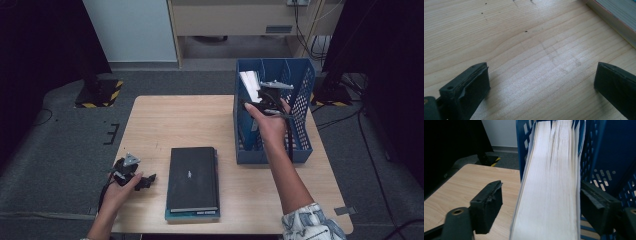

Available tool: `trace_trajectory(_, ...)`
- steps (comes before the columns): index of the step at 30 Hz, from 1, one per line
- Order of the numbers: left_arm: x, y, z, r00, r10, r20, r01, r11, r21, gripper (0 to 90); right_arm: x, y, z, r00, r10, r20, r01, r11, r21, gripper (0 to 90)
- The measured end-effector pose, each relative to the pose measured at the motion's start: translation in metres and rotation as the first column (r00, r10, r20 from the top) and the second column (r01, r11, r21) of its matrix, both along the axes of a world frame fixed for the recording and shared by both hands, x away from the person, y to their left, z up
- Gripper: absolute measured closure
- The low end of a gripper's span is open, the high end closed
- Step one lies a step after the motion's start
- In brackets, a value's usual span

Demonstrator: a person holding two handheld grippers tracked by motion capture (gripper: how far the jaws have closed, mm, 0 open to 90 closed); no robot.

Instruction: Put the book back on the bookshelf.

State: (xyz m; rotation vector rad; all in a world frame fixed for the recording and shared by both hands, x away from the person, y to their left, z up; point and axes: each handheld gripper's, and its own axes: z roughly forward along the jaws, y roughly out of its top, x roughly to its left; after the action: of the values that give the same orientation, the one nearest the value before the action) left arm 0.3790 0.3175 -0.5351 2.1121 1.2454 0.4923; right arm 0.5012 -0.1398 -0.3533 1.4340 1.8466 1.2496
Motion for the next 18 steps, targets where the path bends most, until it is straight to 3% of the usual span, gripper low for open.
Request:
trace_trajectory(4, 0.0, 0.0, 0.0, 1.0, 0.0, 0.0, 0.0, 1.0, 0.0, 0.0, -0.008, -0.004, -0.004, 0.9994, 0.033, 0.008, -0.033, 0.9994, -0.003, 12.7)
trace_trajectory(7, 0.0, 0.0, 0.0, 1.0, 0.002, 0.0, -0.002, 1.0, 0.0, 0.0, -0.014, -0.007, -0.006, 0.9985, 0.055, 0.004, -0.055, 0.9985, -0.008, 13.9)
trace_trajectory(18, 0.0, 0.0, 0.0, 1.0, 0.003, 0.0, -0.003, 1.0, 0.0, 0.0, -0.028, -0.006, -0.015, 0.9956, 0.092, -0.015, -0.092, 0.9957, -0.013, 37.8)
